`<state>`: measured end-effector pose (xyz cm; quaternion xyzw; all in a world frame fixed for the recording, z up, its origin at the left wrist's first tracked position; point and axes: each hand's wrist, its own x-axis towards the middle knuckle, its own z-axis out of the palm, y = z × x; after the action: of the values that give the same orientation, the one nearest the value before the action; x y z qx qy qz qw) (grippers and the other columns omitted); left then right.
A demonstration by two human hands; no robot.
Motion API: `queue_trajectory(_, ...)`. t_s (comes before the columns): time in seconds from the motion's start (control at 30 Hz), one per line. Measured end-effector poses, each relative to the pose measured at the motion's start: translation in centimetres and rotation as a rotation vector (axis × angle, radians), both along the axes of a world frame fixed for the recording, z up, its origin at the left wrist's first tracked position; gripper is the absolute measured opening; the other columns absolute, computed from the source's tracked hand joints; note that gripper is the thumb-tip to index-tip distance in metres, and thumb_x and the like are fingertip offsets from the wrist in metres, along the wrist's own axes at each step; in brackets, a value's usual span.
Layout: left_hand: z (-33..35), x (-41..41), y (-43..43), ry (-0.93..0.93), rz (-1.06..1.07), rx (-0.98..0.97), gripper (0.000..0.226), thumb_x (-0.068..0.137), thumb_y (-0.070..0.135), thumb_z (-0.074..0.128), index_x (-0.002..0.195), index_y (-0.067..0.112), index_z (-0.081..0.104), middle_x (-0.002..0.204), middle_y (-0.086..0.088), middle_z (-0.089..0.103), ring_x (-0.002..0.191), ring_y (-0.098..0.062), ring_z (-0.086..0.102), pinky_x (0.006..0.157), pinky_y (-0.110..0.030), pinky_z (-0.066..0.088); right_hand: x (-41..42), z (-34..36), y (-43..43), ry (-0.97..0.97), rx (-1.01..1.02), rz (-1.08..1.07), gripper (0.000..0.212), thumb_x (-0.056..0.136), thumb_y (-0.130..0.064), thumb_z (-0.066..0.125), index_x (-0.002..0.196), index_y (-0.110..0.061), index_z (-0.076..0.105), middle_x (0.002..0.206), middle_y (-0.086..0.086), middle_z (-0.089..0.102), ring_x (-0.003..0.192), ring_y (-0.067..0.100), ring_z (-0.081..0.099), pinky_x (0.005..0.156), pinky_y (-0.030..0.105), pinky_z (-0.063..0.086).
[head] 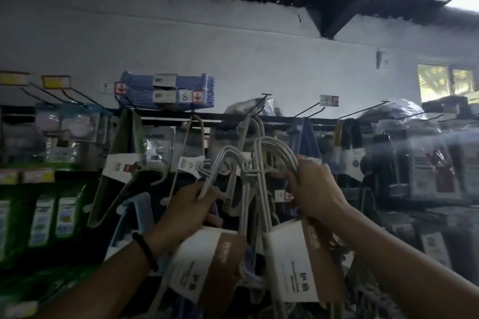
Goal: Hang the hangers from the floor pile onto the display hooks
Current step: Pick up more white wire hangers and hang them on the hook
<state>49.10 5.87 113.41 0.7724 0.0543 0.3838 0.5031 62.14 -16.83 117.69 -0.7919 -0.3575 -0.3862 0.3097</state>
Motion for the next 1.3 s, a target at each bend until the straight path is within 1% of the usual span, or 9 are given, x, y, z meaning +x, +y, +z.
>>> queue_trajectory(0.2,3.6,5.5,4.2,-0.111,0.196,0.44,0.02,0.105,0.029,0.06,0.091,0.036,0.073,0.079,0.002,0.075,0.068,-0.018,0.072,0.059,-0.035,0.062,4.9,4.7,0.5,-0.063,-0.084,-0.016,0.03,0.104,-0.028,0.055,0.075,-0.028,0.051,0.071,-0.001,0.064,0.062,0.016,0.065,0.059,0.035,0.059)
queue_trajectory(0.3,6.0,6.8,6.4,-0.128,0.234,0.564,0.015,0.101,0.036,0.066,0.091,0.031,0.075,0.074,0.001,0.073,0.067,-0.019,0.071,0.067,-0.045,0.063,6.1,6.8,1.4,-0.1,-0.03,0.063,0.023,0.104,-0.026,0.056,0.082,-0.023,0.061,0.07,0.002,0.071,0.058,0.014,0.071,0.055,0.037,0.062)
queue_trajectory(0.43,8.9,9.2,9.2,-0.047,0.358,0.686,0.014,0.093,0.029,0.078,0.081,0.024,0.075,0.069,0.004,0.072,0.064,-0.013,0.07,0.062,-0.033,0.059,8.2,10.2,2.8,0.134,0.214,0.269,0.018,0.103,-0.025,0.061,0.094,-0.011,0.066,0.072,0.013,0.074,0.055,0.027,0.074,0.051,0.043,0.062)
queue_trajectory(0.6,10.8,11.4,10.6,-0.084,0.202,0.543,0.013,0.099,0.02,0.07,0.095,0.032,0.072,0.076,-0.003,0.077,0.06,-0.016,0.076,0.054,-0.027,0.061,13.0,14.1,5.4,0.061,0.187,-0.022,0.022,0.102,-0.022,0.061,0.093,-0.002,0.065,0.066,0.003,0.067,0.051,0.012,0.067,0.041,0.015,0.045)
queue_trajectory(0.77,12.6,12.7,9.6,-0.14,0.024,0.617,0.01,0.101,0.017,0.066,0.106,0.019,0.075,0.084,-0.004,0.08,0.064,-0.028,0.078,0.064,-0.043,0.066,16.9,16.1,10.2,-0.078,-0.031,-0.23,0.025,0.102,-0.026,0.058,0.106,-0.003,0.066,0.089,0.009,0.06,0.093,0.03,0.069,0.065,0.027,0.045)
queue_trajectory(0.97,16.5,12.9,10.3,0.037,-0.031,0.878,0.019,0.099,0.027,0.069,0.083,0.031,0.078,0.079,-0.004,0.079,0.069,-0.027,0.077,0.064,-0.038,0.062,21.8,18.0,11.8,-0.098,0.066,-0.226,0.01,0.096,-0.021,0.064,0.096,-0.014,0.058,0.087,0.004,0.058,0.064,0.016,0.045,0.049,0.022,0.032)
queue_trajectory(1.07,17.5,14.0,10.6,0.062,-0.025,0.949,0.024,0.096,0.046,0.069,0.084,0.027,0.079,0.084,-0.003,0.077,0.076,-0.025,0.075,0.069,-0.042,0.06,22.4,17.5,12.6,-0.147,0.103,-0.177,0.012,0.096,-0.013,0.064,0.105,-0.007,0.066,0.078,0.003,0.051,0.069,0.02,0.051,0.057,0.027,0.042)
queue_trajectory(1.17,18.0,16.1,9.8,0.073,-0.036,0.889,0.017,0.091,0.046,0.071,0.092,0.032,0.08,0.092,0.005,0.08,0.085,-0.014,0.077,0.08,-0.036,0.06,23.6,16.2,13.6,-0.096,0.136,-0.135,0.007,0.095,-0.008,0.062,0.101,-0.011,0.065,0.072,0.002,0.048,0.065,0.018,0.051,0.056,0.026,0.04)
queue_trajectory(1.3,17.8,19.0,9.0,0.024,-0.027,0.735,0.029,0.079,0.051,0.073,0.1,0.032,0.079,0.096,0.011,0.081,0.086,-0.008,0.077,0.078,-0.026,0.059,25.9,15.7,14.7,-0.01,0.157,-0.119,0.014,0.095,-0.01,0.064,0.106,-0.003,0.066,0.101,0.017,0.066,0.085,0.029,0.06,0.065,0.031,0.043)
